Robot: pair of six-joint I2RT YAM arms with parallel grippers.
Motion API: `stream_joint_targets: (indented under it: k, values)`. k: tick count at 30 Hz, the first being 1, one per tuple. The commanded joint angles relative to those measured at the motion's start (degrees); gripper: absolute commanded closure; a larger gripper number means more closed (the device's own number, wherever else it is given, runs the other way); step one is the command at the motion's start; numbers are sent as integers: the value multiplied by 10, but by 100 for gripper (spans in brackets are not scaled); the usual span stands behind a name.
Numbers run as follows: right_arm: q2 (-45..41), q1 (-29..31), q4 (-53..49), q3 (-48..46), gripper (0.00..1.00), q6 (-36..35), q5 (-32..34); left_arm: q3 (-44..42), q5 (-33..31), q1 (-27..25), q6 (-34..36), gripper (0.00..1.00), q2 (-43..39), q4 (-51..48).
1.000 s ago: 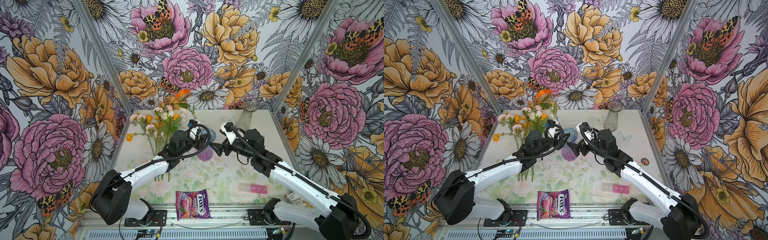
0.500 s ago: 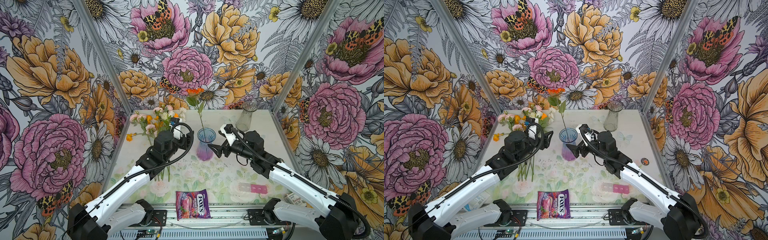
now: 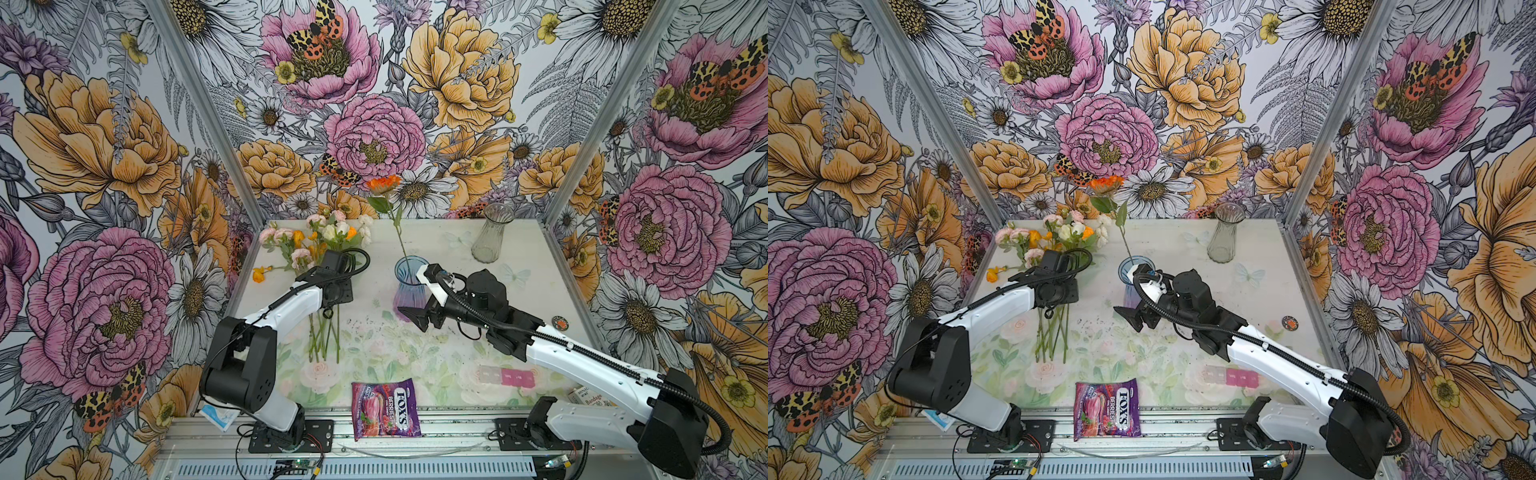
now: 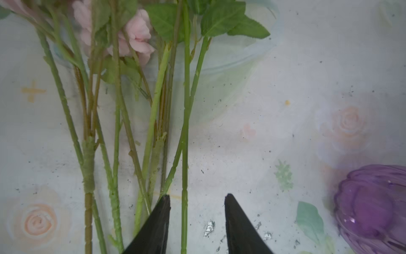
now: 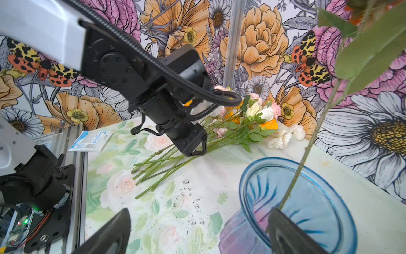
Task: Arrange the flowers into the vase
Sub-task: 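Move the left gripper back to the bundle and close on a stem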
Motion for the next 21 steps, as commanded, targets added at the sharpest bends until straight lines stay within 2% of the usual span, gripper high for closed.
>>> stream_joint_targets:
  k: [1,7,18,21]
  values:
    - [10,6,-8,19,2,-22,23,40,5,3,-7,59,35,0]
    - [15,6,-20,26,2,-29,28,60,-22,-2,-16,64,74,-1]
    - [6,6,-16,20,2,-31,34,60,-48,-2,-9,67,85,-7]
    - [7,6,-19,21,1,-34,37,60,-45,-2,0,71,90,-7]
